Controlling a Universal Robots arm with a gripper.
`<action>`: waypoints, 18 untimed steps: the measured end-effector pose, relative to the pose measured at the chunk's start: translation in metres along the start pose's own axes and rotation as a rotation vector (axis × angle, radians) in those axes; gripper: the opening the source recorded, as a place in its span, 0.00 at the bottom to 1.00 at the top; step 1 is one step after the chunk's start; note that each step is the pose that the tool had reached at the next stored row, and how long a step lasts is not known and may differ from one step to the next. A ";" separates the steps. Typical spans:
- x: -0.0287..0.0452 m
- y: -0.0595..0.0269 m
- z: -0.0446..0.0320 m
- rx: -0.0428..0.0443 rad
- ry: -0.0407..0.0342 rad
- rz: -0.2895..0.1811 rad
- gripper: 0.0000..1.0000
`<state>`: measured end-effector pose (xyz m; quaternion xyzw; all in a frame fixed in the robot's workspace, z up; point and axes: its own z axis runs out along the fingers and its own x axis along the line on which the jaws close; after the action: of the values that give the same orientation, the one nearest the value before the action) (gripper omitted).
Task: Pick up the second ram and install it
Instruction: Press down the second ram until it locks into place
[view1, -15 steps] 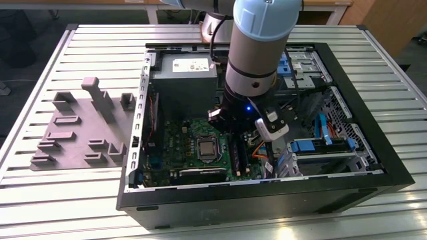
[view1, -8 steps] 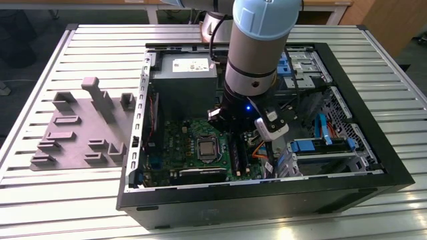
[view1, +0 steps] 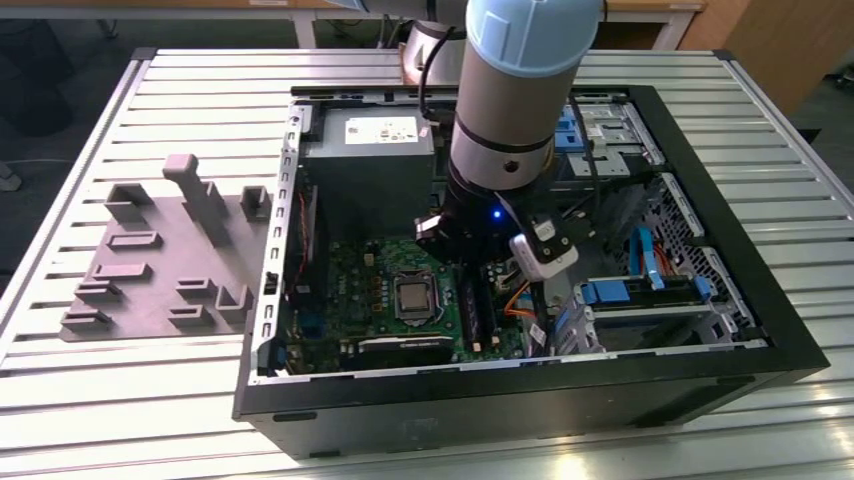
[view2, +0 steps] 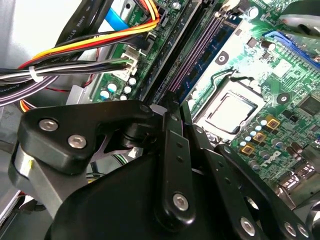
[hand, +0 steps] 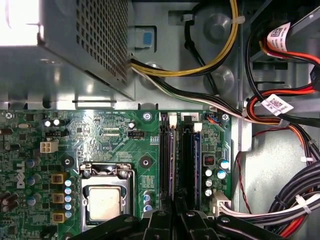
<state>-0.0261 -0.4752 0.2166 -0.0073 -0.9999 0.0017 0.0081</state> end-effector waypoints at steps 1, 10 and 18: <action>0.0000 0.0000 -0.0003 -0.0005 -0.0001 0.000 0.14; -0.0010 0.0000 -0.0006 -0.0010 -0.0002 -0.001 0.14; -0.0022 0.0000 -0.0001 -0.0011 -0.0002 0.000 0.14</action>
<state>-0.0239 -0.4752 0.2166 -0.0070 -0.9999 0.0011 0.0079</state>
